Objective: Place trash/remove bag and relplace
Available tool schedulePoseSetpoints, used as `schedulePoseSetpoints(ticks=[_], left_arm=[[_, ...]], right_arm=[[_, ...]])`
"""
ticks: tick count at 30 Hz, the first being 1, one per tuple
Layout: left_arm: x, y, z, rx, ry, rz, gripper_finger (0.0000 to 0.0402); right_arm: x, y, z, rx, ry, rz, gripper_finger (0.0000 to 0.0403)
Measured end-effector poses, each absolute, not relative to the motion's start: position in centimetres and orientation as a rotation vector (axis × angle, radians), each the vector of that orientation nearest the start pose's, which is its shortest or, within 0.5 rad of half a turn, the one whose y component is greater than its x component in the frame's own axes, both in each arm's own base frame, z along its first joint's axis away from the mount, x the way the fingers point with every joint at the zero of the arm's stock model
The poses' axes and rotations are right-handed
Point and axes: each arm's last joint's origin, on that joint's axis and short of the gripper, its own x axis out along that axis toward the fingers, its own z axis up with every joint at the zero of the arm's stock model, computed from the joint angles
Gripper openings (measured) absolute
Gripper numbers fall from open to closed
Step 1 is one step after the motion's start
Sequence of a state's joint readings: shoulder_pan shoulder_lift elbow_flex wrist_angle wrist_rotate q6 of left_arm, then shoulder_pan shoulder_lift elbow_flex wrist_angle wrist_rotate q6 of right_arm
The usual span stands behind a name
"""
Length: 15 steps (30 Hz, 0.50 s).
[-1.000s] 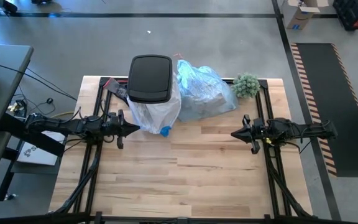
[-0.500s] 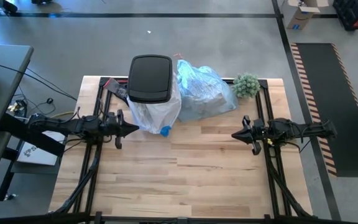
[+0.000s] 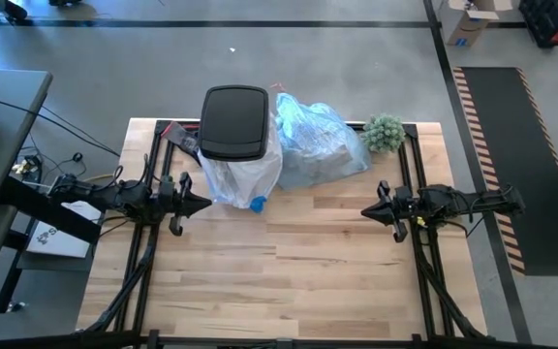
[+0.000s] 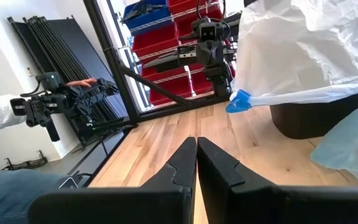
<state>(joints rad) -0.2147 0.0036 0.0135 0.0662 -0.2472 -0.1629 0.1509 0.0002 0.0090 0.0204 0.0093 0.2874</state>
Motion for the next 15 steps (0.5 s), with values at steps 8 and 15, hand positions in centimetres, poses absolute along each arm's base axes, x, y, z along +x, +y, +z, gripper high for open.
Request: schedulePoseSetpoints(ticks=[8, 15], left_arm=[[9.54, -1.38, 17.38, -0.180, -0.074, 0.024, 0.0000], [9.54, -1.38, 17.37, -0.179, -0.072, 0.024, 0.0000]], right_arm=[[9.64, 1.44, 16.82, 0.289, -0.004, 0.144, 0.0000], [9.64, 1.44, 16.82, 0.289, -0.004, 0.144, 0.0000]])
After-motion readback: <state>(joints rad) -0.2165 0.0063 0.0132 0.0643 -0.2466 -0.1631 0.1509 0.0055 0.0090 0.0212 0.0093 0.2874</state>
